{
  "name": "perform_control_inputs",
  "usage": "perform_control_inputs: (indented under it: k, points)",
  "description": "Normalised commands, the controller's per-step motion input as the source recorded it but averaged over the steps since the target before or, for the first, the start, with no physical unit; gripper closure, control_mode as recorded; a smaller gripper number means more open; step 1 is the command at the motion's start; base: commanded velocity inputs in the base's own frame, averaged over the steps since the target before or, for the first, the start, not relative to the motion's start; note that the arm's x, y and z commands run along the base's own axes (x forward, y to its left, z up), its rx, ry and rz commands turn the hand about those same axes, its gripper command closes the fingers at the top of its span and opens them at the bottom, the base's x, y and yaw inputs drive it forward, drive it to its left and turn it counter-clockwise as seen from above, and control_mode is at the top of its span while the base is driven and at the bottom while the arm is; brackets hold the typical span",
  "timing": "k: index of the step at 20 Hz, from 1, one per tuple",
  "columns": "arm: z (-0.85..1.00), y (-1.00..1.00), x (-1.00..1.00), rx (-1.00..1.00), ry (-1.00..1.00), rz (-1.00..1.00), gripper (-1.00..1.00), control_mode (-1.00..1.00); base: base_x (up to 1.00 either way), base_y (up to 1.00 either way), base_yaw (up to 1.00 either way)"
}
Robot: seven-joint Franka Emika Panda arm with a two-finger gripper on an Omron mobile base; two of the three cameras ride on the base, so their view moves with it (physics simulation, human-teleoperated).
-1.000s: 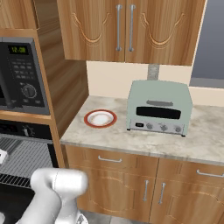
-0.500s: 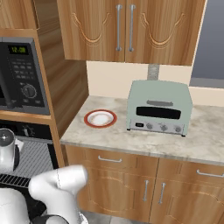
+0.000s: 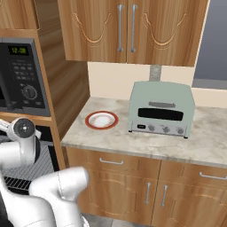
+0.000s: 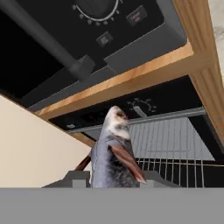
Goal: Take the fish from the oven and place it on the plate on the counter.
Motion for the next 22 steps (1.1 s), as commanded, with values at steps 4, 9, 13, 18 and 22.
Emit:
perform_control_inputs:
  k: [4,9,13,18,22]
  points:
    - [0.95,-0.77,0.00,0.00,-0.03,0.00,1.00,-1.00,0.00,0.00,0.00]
    - [0.81,-0.73,0.00,0.00,-0.03,0.00,1.00,-1.00,0.00,0.00,0.00]
    - [0.18,-0.74,-0.06,-0.01,-0.05,-0.02,1.00,-1.00,0.00,0.00,0.00]
    - [-0.01,-0.70,-0.05,-0.08,0.00,-0.08,1.00,-1.00,0.00,0.00,0.00]
    - [-0.09,-0.61,0.03,-0.16,0.01,-0.10,1.00,-1.00,0.00,0.00,0.00]
